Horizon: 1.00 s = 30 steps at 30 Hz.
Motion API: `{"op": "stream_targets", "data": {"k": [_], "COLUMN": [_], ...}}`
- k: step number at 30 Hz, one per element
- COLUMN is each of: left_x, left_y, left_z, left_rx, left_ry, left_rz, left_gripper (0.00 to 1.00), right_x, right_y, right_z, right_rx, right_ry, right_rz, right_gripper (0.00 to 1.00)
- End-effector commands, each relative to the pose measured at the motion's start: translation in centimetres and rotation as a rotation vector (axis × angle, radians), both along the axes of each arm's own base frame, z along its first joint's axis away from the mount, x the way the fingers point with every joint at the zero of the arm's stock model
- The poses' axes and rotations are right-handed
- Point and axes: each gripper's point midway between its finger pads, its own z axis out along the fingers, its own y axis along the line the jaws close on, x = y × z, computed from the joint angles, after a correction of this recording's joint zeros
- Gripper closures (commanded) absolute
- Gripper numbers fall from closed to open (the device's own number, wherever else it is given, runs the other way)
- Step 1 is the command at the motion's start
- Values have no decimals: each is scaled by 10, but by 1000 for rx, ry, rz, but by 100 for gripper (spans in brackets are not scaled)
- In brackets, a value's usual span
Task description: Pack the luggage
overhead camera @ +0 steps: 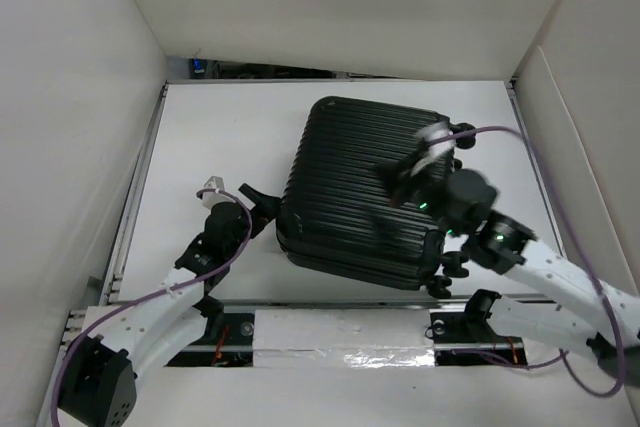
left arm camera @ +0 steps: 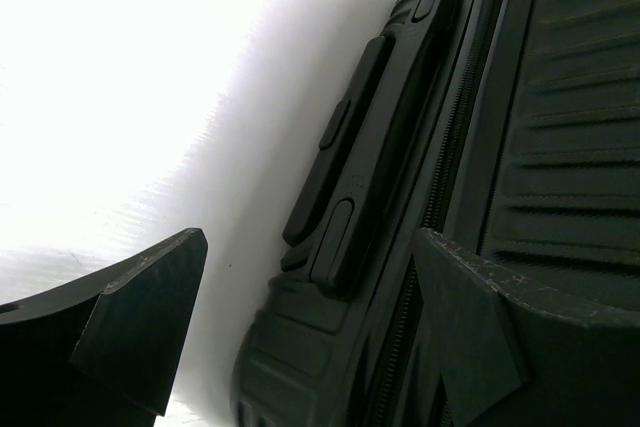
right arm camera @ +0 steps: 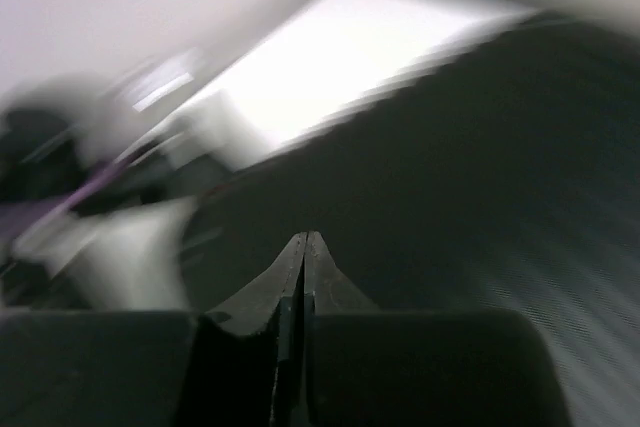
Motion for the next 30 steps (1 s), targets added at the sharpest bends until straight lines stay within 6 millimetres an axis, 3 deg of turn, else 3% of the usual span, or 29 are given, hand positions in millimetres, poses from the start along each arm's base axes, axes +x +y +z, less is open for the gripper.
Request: {"op": "stream_targets", "data": {"k": [1, 2, 3, 6, 7, 9, 10, 11, 12, 13, 16, 17, 20, 21, 22, 24, 25, 28, 29, 30], "left_x": [7, 6, 4, 2, 2, 1, 1, 1, 0, 0, -3, -4, -9, -12, -14, -19, -20, -29, -31, -33], "left_y": [-11, -11, -12, -12, -13, -15, -15, -15, -15, -15, -16, -16, -18, -18, -19, -19, -18, -25, -26, -28], "left_z": [22, 21, 17, 14, 16, 18, 18, 20, 22, 24, 23, 24, 19, 16, 15, 13, 12, 11, 12, 12], "left_rx": [-15, -16, -15, -13, -13, -14, -12, -3, 3, 14, 22, 21, 21, 13, 10, -5, -9, -38, -44, -50], "left_ry": [-75, -76, -71, -76, -86, -95, -99, -111, -116, -127, -134, -140, -136, -135, -135, -146, -147, -161, -169, -173], "left_rz": [-50, -53, -61, -73, -78, -94, -98, -106, -111, -119, -142, -147, -170, -177, -182, -191, -191, -239, -246, -257], "left_gripper": [17, 17, 17, 17, 17, 17, 17, 17, 17, 17, 17, 17, 17, 18, 18, 18, 20, 24, 25, 26], "right_x": [68, 78, 91, 90, 92, 99, 102, 105, 107, 108, 118, 118, 137, 141, 160, 180, 206, 238, 261, 270], "right_y": [-140, -172, -219, -276, -303, -304, -314, -311, -311, -296, -261, -235, -199, -178, -164, -141, -126, -90, -73, -61], "right_z": [-20, -22, -25, -39, -45, -66, -76, -98, -106, -122, -136, -137, -127, -121, -111, -99, -90, -75, -69, -65], "right_rx": [-71, -79, -81, -81, -75, -75, -62, -84, -81, -74, -41, -34, -55, -62, -83, -95, -108, -95, -79, -78], "right_ry": [50, 53, 64, 79, 100, 166, 204, 268, 290, 331, 368, 366, 352, 338, 321, 298, 285, 263, 253, 248], "right_rz": [-522, -632, -796, -969, -1063, -1029, -1059, -1035, -1022, -933, -765, -665, -572, -514, -479, -416, -394, -262, -216, -189], "right_gripper": [100, 100, 100, 100, 100, 100, 99, 99, 99, 97, 95, 95, 94, 94, 94, 94, 93, 92, 91, 86]}}
